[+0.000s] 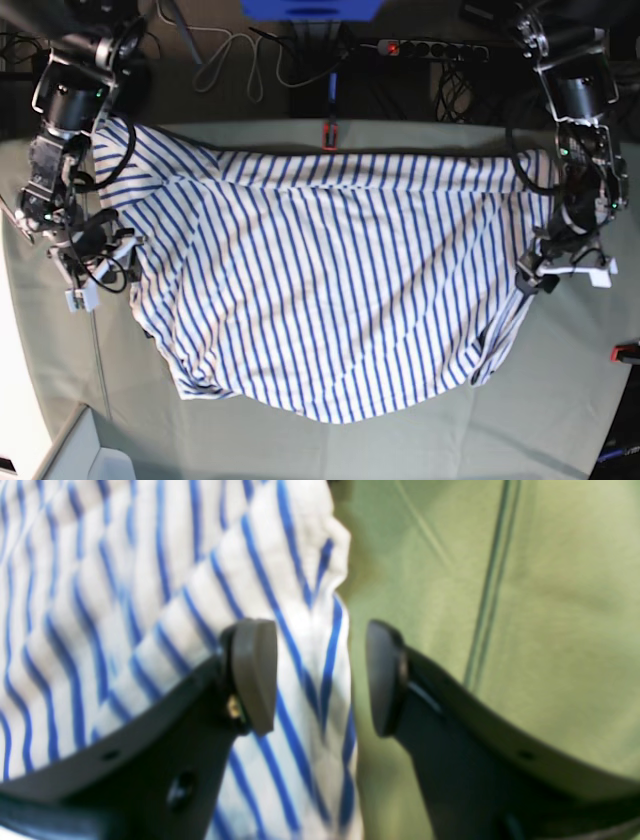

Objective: Layout the t-shirt on the table in an organized manner, then fold the t-shirt properly
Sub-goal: 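Grasp the shirt's edge corners with both grippers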

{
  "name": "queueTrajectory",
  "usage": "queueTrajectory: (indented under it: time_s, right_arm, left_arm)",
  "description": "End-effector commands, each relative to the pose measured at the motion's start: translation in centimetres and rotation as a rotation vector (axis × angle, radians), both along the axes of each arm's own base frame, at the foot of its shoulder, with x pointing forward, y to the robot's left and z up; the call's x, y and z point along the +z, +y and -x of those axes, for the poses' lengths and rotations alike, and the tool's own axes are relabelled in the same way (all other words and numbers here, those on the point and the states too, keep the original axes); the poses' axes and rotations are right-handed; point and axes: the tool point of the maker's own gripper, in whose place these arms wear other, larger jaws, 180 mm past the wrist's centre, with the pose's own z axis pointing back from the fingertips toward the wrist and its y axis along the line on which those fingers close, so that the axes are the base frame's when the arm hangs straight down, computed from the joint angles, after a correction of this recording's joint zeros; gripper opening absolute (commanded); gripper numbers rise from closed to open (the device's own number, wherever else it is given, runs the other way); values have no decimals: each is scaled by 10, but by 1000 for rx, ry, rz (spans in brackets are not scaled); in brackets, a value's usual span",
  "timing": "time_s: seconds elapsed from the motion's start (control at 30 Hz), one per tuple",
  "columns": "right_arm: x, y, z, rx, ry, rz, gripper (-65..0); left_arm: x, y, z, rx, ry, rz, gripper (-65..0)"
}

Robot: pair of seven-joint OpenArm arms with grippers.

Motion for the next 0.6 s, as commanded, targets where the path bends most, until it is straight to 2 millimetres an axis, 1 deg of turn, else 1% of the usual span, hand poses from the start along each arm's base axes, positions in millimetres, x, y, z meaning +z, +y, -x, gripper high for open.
queueTrajectory:
  time_s: [0.0, 0.03, 0.13, 0.17, 0.4, 0.5, 0.57]
  right_arm:
    - [11, -10, -9, -2, -53, 4, -359]
    - [6, -9, -7, -6, -52, -9, -359]
    - [-3, -9, -4, -12, -59, -26, -359]
    - [-6, -9, 0, -12, -52, -26, -359]
    - [-32, -12, 38, -14, 24, -19, -360]
    - [-43, -14, 57, -14, 63, -14, -362]
    - [-50, -14, 68, -14, 84, -14, -365]
  left_arm:
    - [16, 7, -8, 2, -49, -15, -163]
    - [11, 7, -3, 1, -36, -15, -163]
    - [3, 8, 4, 5, -15, -15, -161]
    - [0, 8, 9, 3, -3, -14, -161]
    - [-23, 6, 42, -2, 59, -11, -160]
    - [-33, 6, 57, -4, 90, -9, -161]
    - [-37, 4, 63, -4, 105, -7, -164]
